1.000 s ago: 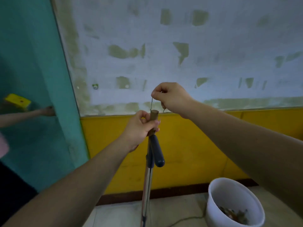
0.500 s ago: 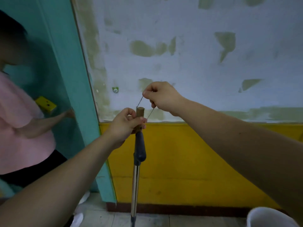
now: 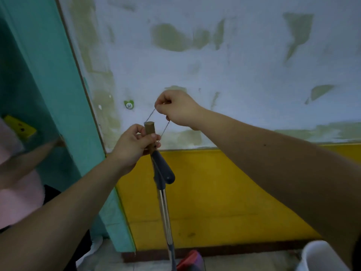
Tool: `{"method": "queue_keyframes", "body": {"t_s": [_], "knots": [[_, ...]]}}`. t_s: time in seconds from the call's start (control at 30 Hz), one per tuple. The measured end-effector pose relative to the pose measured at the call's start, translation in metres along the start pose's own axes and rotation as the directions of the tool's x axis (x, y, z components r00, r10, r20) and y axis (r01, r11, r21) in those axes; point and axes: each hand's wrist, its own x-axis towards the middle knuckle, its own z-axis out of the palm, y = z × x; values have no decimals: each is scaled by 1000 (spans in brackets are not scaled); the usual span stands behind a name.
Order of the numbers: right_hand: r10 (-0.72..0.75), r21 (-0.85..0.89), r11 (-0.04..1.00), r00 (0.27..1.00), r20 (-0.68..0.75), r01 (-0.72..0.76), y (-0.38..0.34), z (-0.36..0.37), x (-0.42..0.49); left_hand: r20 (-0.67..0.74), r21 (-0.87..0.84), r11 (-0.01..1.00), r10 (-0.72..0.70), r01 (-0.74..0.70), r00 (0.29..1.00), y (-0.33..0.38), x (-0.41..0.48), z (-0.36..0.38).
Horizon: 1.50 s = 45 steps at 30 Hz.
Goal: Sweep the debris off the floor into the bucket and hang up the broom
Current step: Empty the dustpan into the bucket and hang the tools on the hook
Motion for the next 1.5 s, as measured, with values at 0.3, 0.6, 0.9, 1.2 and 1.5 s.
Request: {"method": "queue_keyframes", "body": {"t_s": [0.3,0.6,0.9,1.2,1.5], "knots": [[11,-56,998,986,-168,-20,-11,64,90,96,-95,995,5,4,995,-20,78,-63],[41,-68,996,980,-194,-55,11,105,153,91,-112,991,-61,72,994,-43,125,-95],[24,-171,984,985,-173,-54,28,121,185,42,-108,989,-100,104,994,-51,155,-119],[56,-227,968,974,-218,-106,37,125,181,97,-53,990,-129,134,987,-61,169,-124],[105,-156,978,974,-202,-138,47,128,170,102,-32,982,-181,186,978,-74,167,-117]]}}
